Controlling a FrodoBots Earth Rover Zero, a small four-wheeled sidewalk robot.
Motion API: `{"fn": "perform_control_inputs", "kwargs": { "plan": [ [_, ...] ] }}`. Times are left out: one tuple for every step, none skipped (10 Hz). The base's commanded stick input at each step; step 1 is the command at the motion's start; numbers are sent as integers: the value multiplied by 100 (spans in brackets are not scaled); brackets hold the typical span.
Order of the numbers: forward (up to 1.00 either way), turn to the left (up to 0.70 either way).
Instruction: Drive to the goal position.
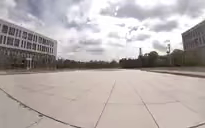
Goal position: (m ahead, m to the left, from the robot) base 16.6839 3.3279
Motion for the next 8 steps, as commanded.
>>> {"fn": "perform_control_inputs", "kwargs": {
  "plan": [
    [70,0],
    [70,7],
    [70,1],
    [70,3],
    [70,7],
    [70,0],
    [70,12],
    [70,17]
  ]
}}
